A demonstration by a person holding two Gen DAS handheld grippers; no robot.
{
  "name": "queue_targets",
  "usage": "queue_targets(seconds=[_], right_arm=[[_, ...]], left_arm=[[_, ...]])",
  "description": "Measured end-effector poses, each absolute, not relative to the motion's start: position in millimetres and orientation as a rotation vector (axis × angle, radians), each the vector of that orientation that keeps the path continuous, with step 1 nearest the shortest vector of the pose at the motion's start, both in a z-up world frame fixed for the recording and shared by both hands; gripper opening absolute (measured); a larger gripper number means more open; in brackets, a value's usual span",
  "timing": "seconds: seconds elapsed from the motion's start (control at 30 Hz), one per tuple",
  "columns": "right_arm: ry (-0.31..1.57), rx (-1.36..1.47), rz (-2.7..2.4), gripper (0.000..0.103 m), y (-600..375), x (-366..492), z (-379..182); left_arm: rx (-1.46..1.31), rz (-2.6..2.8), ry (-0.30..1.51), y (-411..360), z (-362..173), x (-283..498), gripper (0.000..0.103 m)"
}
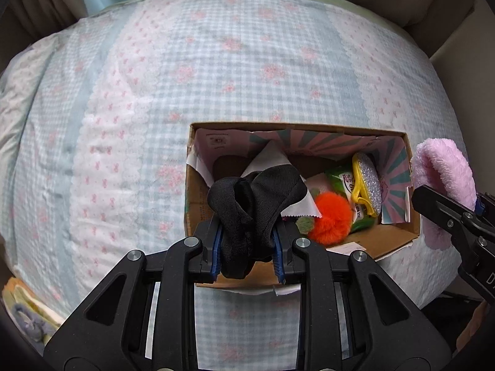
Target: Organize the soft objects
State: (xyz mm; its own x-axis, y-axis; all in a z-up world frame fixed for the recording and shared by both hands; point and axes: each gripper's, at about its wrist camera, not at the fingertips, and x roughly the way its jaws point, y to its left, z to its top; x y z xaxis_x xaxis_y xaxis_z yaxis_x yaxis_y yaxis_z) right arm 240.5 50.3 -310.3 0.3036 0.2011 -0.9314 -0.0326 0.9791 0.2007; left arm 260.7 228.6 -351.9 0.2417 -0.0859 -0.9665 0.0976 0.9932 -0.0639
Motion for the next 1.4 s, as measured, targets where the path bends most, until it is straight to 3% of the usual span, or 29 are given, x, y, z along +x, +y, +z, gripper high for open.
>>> queue_targets(seconds=[0.43, 0.47, 0.5, 0.53, 0.57, 1.07, 1.4], right_arm=[[1.437, 0.238, 0.175, 0.043, 35.6, 290.6, -368.3], [1.441, 0.258, 0.186, 0.045, 33.8, 294.0, -371.0], [1.446, 0.281, 0.195, 0.058, 31.5, 296.5, -373.7], [1.455, 0.297, 0.198, 0.089, 29.6, 298.2, -376.4], [1.475, 0.312, 0.205, 0.103, 28.2, 298.9, -379.1], [1.429, 0.349, 0.117, 0.103, 1.7, 254.0, -352.5], [1.293, 0.311, 0.155, 0.103, -11.7, 221.8, -276.2]], left_arm=[[0.129, -0.225, 1.438, 196.7, -389.9, 280.6, 0.026], [0.113, -0.252, 1.452, 194.4, -391.7, 281.1, 0.043], [0.095, -0.283, 1.458, 191.8, -393.1, 280.8, 0.061], [0.097, -0.288, 1.457, 189.5, -393.0, 279.4, 0.103], [0.107, -0.281, 1.45, 188.3, -391.6, 277.5, 0.103], [0.112, -0.249, 1.424, 200.9, -370.6, 240.3, 0.103], [0.103, -0.193, 1.304, 201.8, -303.4, 217.3, 0.103]])
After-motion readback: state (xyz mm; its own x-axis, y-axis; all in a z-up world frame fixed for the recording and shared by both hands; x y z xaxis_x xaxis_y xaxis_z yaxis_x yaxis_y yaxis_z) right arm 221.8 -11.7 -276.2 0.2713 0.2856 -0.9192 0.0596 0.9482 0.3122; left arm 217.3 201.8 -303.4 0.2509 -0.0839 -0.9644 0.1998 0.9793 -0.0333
